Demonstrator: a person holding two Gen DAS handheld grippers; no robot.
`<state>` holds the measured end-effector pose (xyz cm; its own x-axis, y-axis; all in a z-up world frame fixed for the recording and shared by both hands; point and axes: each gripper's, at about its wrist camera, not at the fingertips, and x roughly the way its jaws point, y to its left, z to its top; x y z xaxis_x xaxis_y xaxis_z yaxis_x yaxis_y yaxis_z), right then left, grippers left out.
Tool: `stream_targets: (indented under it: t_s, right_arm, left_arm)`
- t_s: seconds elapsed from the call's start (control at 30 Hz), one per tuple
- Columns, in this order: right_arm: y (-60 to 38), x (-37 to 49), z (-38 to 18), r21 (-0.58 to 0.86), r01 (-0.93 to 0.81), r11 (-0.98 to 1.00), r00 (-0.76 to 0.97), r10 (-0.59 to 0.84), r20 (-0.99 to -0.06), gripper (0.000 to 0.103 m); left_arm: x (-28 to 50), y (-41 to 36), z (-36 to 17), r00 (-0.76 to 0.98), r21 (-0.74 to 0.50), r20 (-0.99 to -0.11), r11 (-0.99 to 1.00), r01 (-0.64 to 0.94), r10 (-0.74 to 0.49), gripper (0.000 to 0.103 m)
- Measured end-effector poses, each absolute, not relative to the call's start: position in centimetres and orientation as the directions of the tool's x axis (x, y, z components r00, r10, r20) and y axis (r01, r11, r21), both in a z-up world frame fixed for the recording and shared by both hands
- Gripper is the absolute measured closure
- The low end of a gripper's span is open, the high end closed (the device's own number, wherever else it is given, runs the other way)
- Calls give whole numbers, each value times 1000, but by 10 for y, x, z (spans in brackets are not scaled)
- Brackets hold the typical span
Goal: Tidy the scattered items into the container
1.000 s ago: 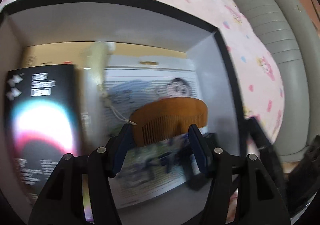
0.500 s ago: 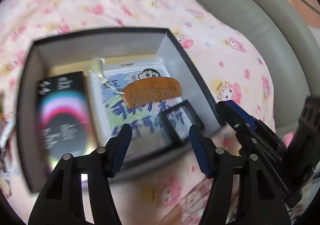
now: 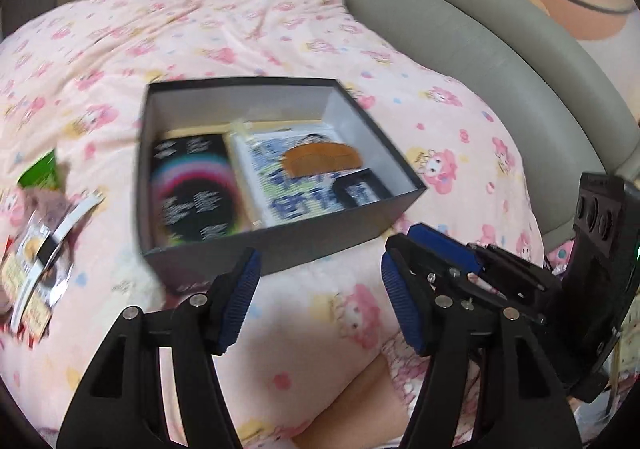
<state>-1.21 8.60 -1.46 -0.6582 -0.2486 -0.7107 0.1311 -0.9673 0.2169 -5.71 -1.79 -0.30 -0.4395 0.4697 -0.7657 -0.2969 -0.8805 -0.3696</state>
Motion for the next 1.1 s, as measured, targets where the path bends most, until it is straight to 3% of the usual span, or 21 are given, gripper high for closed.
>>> stream_targets:
  t_s: [0.17,0.27,0.5,0.67,1.0,1.07,1.1]
  right_arm:
    - [47,-14,-24,228,217,-949,-607,-314,-730,82]
    - [24,-21,-36,249,252,-935,-568,-351,-745,82]
    - [-26,-39,-79,284,307,-908,-438,-400,-805,82]
    - [-47,-53,-103,354,304,-885,-369,-451,-812,81]
    - [-61,-68,-135,479,253,-841,-314,-539,-781,71]
    - [-63,-69,-141,499,255,-828,-318,-559,-766,69]
    - [-67,-68,-144,487,276,-829,-318,-557,-767,69]
  left_arm:
    - [-66,-75,-5,-497,-321,-797,-938,-131,343,37]
    - [-74,-113,-17,-526,-353,-795,-935,-2,301,36]
    - [-88,-153,-93,-416,-420,-852,-889,183,317,39]
    - [-96,-174,-115,-391,-509,-835,-813,283,387,39]
    - [-99,-146,-146,-269,-530,-841,-814,239,469,38]
    - [-95,-139,-153,-261,-592,-803,-770,238,536,49]
    - [-94,-135,-157,-243,-577,-814,-781,240,527,48]
